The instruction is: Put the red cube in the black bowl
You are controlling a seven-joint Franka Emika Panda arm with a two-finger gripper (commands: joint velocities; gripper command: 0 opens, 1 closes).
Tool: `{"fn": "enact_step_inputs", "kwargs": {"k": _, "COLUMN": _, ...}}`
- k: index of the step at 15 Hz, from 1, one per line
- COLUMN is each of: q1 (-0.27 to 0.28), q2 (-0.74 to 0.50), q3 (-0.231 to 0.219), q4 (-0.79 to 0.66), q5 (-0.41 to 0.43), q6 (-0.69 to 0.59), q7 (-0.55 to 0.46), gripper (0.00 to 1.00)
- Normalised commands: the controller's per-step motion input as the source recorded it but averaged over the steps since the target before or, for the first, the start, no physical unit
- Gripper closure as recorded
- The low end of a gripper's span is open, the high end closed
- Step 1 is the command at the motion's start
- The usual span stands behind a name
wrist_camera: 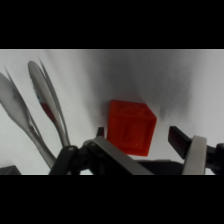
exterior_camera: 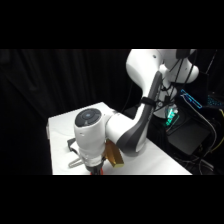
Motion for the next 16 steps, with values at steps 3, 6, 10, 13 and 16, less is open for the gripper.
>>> {"fn": "enact_step_inputs", "kwargs": {"k": 3, "q1": 0.096, "q2": 0.03, "q3": -0.094, "q4": -0.06, "q5": -0.037, "q6": 0.2, "q7": 0.13, "gripper": 0.0}}
{"fn": "enact_step_inputs", "kwargs": {"k": 6, "q1": 0.084, "q2": 0.01, "q3": -0.085, "q4": -0.07, "q5": -0.02, "q6": 0.2, "q7": 0.12, "gripper": 0.0}}
{"fn": "enact_step_inputs", "kwargs": {"k": 10, "q1": 0.111, "q2": -0.03, "q3": -0.106, "q4": -0.1, "q5": -0.027, "q6": 0.22, "q7": 0.13, "gripper": 0.3}}
{"fn": "enact_step_inputs", "kwargs": {"k": 13, "q1": 0.121, "q2": -0.08, "q3": -0.123, "q4": -0.13, "q5": -0.042, "q6": 0.19, "q7": 0.13, "gripper": 0.57}}
{"fn": "enact_step_inputs", "kwargs": {"k": 16, "q1": 0.107, "q2": -0.15, "q3": -0.122, "q4": -0.18, "q5": -0.054, "q6": 0.14, "q7": 0.11, "gripper": 0.71}}
